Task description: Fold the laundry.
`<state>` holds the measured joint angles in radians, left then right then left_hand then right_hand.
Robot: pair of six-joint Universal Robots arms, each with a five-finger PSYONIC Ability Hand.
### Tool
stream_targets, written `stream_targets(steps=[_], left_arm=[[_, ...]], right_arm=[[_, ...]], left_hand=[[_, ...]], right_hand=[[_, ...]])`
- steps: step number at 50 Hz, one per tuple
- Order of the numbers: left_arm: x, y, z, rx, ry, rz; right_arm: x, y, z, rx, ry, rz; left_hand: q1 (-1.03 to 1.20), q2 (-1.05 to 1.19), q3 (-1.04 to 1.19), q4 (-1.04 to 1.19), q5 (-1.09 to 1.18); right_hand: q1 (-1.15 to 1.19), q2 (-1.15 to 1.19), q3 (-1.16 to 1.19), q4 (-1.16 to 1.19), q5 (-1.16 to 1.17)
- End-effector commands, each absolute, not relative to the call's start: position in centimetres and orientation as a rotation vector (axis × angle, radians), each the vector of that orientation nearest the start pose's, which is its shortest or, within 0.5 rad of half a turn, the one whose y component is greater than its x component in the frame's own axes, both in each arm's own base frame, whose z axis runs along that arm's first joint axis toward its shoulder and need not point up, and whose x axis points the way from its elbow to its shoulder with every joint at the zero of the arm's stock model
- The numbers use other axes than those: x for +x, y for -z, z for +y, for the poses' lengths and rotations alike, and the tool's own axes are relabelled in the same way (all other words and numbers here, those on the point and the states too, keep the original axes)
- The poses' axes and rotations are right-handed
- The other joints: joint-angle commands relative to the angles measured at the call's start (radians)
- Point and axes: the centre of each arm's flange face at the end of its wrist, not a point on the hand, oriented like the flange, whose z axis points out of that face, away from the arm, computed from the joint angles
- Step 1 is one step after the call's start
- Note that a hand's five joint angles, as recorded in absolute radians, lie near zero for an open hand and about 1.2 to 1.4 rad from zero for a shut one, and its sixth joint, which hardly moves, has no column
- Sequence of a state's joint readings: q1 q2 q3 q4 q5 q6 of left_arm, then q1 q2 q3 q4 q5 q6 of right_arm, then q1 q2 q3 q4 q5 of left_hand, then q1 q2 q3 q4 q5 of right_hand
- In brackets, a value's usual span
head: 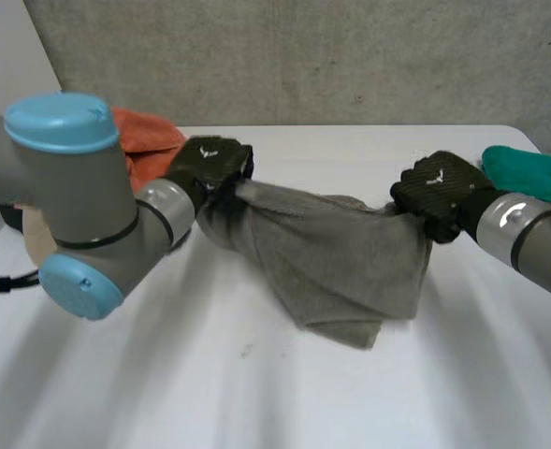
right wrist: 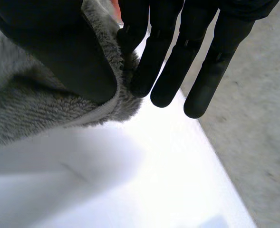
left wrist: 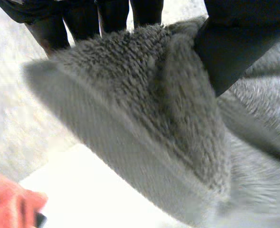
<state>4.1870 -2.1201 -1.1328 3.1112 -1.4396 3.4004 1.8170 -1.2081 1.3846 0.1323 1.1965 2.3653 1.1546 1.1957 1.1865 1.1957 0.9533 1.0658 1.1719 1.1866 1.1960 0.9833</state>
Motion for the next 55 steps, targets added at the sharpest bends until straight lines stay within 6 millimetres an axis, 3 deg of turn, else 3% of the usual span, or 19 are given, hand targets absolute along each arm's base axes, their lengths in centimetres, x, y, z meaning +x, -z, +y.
stream_targets(steps=[1,5,7,10,12,14,18,19,22,23,27,32,35,38,39,45,55], left_arm=[[-35.7,-29.6,-32.6,1.093,2.567,1.785],[-36.5,-34.1,-33.4,0.914,2.856,1.438],[-36.6,-35.3,-33.3,0.863,2.926,1.329],[-36.1,-36.2,-32.9,0.823,2.946,1.292],[-35.7,-35.4,-32.4,0.836,2.908,1.359],[-35.5,-34.1,-32.1,0.869,2.864,1.430],[-35.1,-29.2,-31.2,0.980,2.704,1.652],[-34.9,-26.7,-30.8,1.036,2.612,1.763],[-34.6,-23.4,-29.7,1.113,2.474,1.914],[-34.3,-21.0,-29.0,1.167,2.366,2.014],[-33.5,-15.3,-27.0,1.278,2.088,2.236],[-32.9,-13.6,-25.2,1.327,1.938,2.326],[-32.3,-14.5,-24.7,1.292,1.924,2.324],[-31.8,-15.9,-24.4,1.251,1.952,2.297],[-31.4,-16.5,-24.0,1.232,1.964,2.287],[-30.7,-17.7,-23.1,1.209,1.996,2.276],[-28.9,-15.8,-22.9,1.175,1.870,2.350]], right_arm=[[27.1,-28.5,-35.6,-1.051,2.467,1.730],[27.4,-32.3,-36.8,-0.781,2.700,1.474],[27.4,-33.3,-36.9,-0.725,2.758,1.390],[27.7,-33.8,-36.3,-0.723,2.777,1.338],[28.3,-33.1,-35.3,-0.764,2.725,1.359],[28.6,-32.1,-34.7,-0.807,2.671,1.399],[28.9,-27.9,-33.5,-0.955,2.467,1.564],[29.0,-26.0,-32.9,-1.024,2.366,1.637],[28.9,-22.6,-31.9,-1.127,2.201,1.762],[28.6,-20.1,-31.3,-1.194,2.095,1.852],[27.7,-15.7,-29.5,-1.390,1.896,2.004],[27.0,-14.2,-28.0,-1.493,1.800,2.059],[26.7,-14.0,-27.5,-1.495,1.778,2.079],[26.4,-15.6,-27.1,-1.486,1.819,2.063],[26.3,-16.1,-26.9,-1.483,1.827,2.060],[25.9,-17.3,-26.2,-1.459,1.821,2.059],[23.6,-19.9,-27.0,-1.350,1.742,2.162]], left_hand=[[0.242,0.201,0.210,0.201,0.268],[0.242,0.201,0.210,0.201,0.268],[0.242,0.201,0.210,0.201,0.268],[0.242,0.201,0.210,0.201,0.268],[0.242,0.201,0.210,0.201,0.268],[0.242,0.201,0.210,0.201,0.268],[0.242,0.201,0.210,0.201,0.268],[0.242,0.201,0.210,0.201,0.268],[0.242,0.201,0.210,0.201,0.268],[0.242,0.201,0.210,0.201,0.268],[0.242,0.201,0.210,0.201,0.268],[-0.007,-0.048,-0.039,-0.048,0.020],[-0.349,-0.391,-0.381,-0.390,-0.323],[-0.436,-0.477,-0.468,-0.477,-0.409],[-0.474,-0.515,-0.506,-0.515,-0.447],[-0.498,-0.539,-0.530,-0.539,-0.471],[-0.471,-0.513,-0.503,-0.512,-0.445]], right_hand=[[0.330,0.224,0.210,0.200,0.238],[0.330,0.224,0.210,0.200,0.238],[0.330,0.224,0.210,0.200,0.238],[0.330,0.224,0.210,0.200,0.238],[0.330,0.224,0.210,0.200,0.238],[0.330,0.224,0.210,0.200,0.238],[0.330,0.224,0.210,0.200,0.238],[0.330,0.224,0.210,0.200,0.238],[0.330,0.224,0.210,0.200,0.238],[0.330,0.224,0.210,0.200,0.238],[0.330,0.224,0.210,0.200,0.238],[0.282,0.176,0.161,0.152,0.190],[-0.049,-0.155,-0.170,-0.179,-0.141],[-0.527,-0.633,-0.647,-0.657,-0.619],[-0.578,-0.684,-0.699,-0.708,-0.670],[-0.673,-0.779,-0.793,-0.803,-0.765],[-0.655,-0.761,-0.776,-0.785,-0.747]])
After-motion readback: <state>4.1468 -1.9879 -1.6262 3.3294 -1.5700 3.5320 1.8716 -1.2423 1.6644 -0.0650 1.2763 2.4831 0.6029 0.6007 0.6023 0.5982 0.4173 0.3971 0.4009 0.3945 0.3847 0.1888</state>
